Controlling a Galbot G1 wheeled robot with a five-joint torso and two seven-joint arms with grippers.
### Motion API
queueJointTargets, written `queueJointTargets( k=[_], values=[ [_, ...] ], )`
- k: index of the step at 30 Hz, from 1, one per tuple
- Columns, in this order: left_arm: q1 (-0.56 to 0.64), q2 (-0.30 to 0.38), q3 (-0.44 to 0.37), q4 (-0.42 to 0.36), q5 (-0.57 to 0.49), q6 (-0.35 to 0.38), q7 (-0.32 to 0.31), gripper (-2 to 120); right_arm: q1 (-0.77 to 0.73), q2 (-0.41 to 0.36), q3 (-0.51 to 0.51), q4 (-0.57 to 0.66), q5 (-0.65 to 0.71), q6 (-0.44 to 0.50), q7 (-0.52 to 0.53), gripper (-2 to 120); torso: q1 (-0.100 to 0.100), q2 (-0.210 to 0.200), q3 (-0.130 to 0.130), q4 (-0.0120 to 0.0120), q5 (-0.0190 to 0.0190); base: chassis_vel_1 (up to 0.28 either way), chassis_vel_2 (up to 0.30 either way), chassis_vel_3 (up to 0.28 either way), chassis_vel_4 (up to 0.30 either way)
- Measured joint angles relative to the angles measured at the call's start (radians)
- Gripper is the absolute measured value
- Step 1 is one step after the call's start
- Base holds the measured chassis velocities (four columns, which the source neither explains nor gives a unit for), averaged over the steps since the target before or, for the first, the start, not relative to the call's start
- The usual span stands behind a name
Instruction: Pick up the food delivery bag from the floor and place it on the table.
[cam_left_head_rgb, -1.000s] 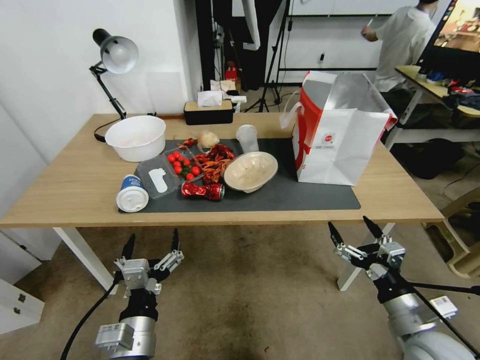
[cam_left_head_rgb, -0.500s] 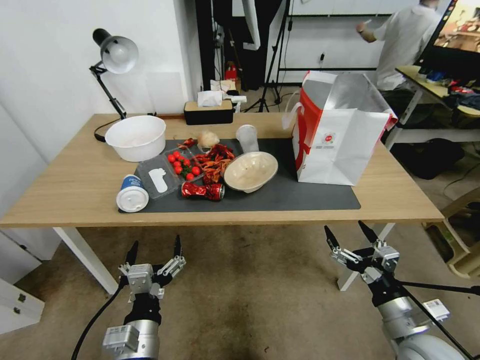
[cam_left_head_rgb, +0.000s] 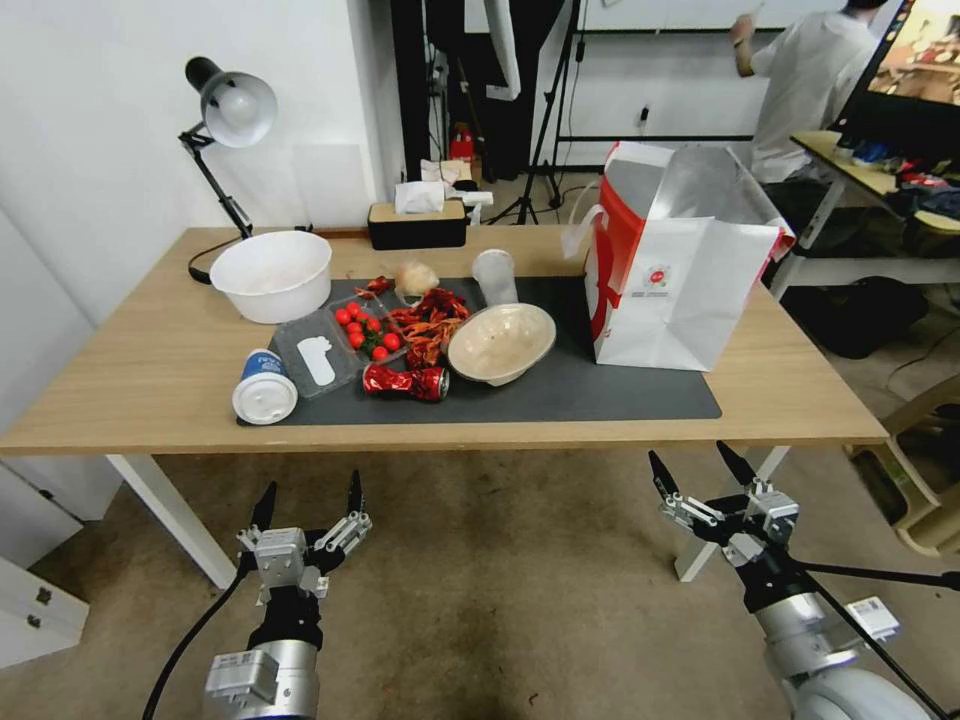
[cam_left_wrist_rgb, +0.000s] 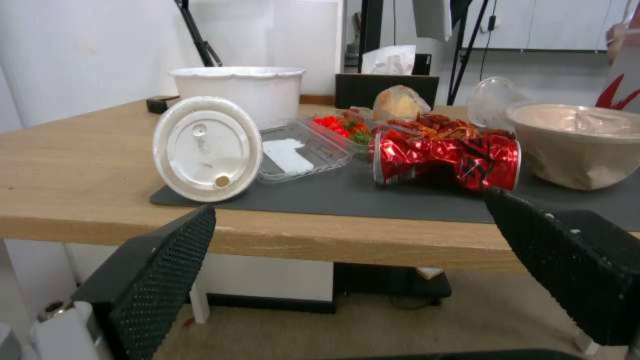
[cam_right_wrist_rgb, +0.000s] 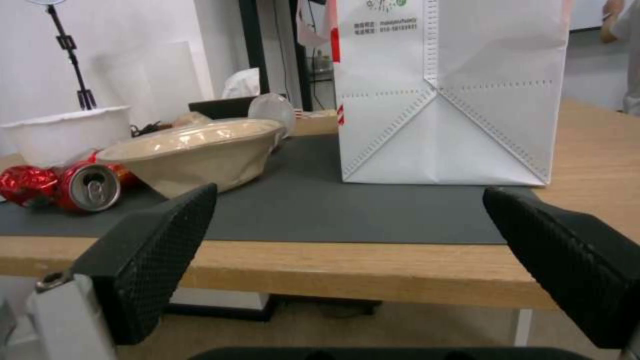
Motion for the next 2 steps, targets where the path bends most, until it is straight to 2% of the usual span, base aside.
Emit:
queueJointTargets(
  k=[2],
  values=[
    [0.0,0.0,0.0,0.0,0.0,0.0,0.0,100,0.0,0.0,0.0,0.0,0.0,0.0,0.0,100,0.0,0.0,0.0,0.0,-0.0001,0.0,0.0,0.0,0.0]
  ],
)
